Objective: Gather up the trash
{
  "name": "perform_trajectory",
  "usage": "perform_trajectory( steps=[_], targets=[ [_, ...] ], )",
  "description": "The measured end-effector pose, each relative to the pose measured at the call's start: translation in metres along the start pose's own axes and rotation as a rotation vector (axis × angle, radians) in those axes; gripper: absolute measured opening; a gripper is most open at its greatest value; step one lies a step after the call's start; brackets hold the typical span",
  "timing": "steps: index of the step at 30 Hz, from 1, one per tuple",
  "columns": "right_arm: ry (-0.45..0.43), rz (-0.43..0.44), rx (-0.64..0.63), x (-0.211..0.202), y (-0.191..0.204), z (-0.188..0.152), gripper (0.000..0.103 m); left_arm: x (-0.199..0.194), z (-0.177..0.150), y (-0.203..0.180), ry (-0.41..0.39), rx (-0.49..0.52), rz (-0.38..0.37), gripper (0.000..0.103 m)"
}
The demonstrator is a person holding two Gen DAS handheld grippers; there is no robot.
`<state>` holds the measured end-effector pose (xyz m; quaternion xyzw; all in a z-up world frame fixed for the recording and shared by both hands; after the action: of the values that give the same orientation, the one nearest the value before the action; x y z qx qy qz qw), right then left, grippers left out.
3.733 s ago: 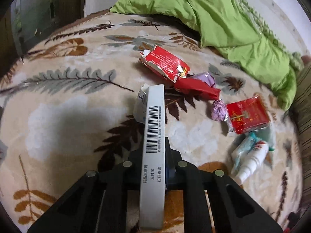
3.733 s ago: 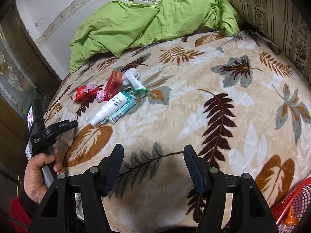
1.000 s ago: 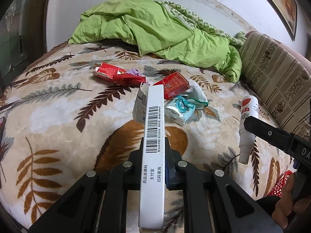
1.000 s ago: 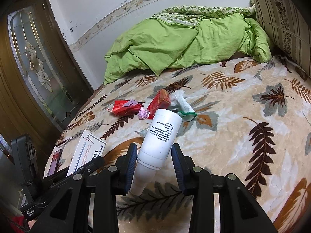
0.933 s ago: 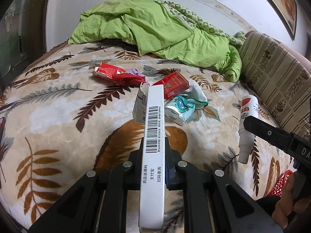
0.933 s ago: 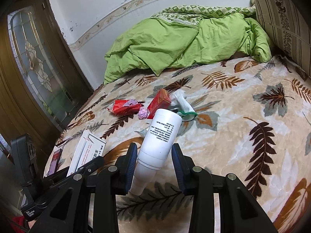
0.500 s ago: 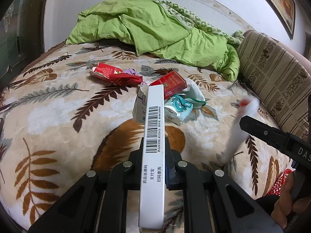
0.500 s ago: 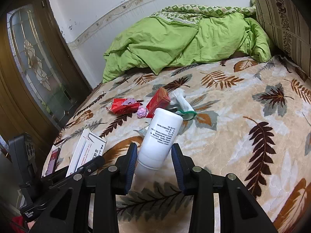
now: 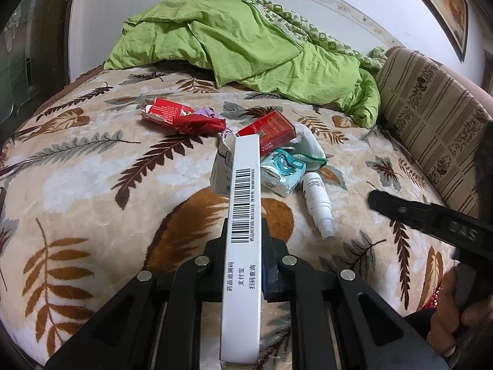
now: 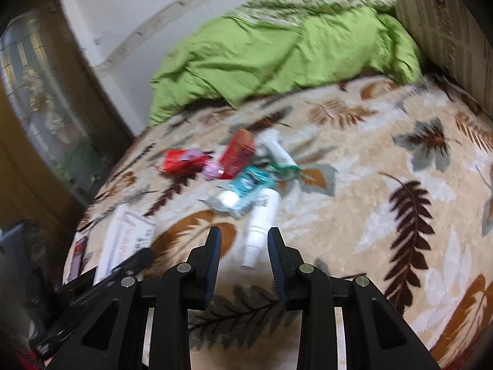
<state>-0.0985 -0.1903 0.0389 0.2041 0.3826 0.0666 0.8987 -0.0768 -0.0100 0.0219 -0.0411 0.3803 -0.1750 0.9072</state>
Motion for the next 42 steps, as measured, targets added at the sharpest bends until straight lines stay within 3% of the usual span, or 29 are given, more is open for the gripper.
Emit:
perform_trajectory(
  steps=[1,9,14,20,27,34,42],
  targets=[
    [0.031,0.002,0.016,0.007,-0.003,0.001,0.040,0.001,0.000,0.000,0.001,0.000,-0.001,0.013],
    [0.176,0.031,0.112,0.068,-0.016,0.009,0.040,0.002,-0.001,0.001,0.005,-0.003,-0.002,0.013],
    [0.221,-0.071,0.014,0.094,-0.008,0.008,0.040,0.003,-0.002,0.002,0.008,-0.007,0.000,0.013],
    [0.166,-0.089,-0.054,0.079,-0.001,0.008,0.033,0.004,-0.002,0.004,0.010,-0.009,-0.004,0.013],
    [0.076,-0.028,-0.048,0.045,0.009,0.007,0.032,0.003,-0.001,0.003,0.004,0.002,-0.003,0.013],
    [0.066,-0.008,-0.031,0.040,0.011,0.006,0.032,0.000,-0.001,0.002,-0.002,0.004,0.004,0.013],
    [0.040,0.045,0.032,0.011,0.004,0.000,0.032,-0.012,0.001,-0.015,-0.012,0.040,-0.053,0.013]
  ],
)
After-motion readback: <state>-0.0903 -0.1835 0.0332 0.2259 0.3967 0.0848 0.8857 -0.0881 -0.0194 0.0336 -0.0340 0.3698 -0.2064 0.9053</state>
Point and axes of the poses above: each gripper's, at about its wrist camera, not at the fingertips, and x roughly the way its jaws point, y to its left, z to its top, the point moved 5 cm from there along x, roughly the way its jaws point, and after that the axes turned 2 degrees about y, right-handed, at the moved point
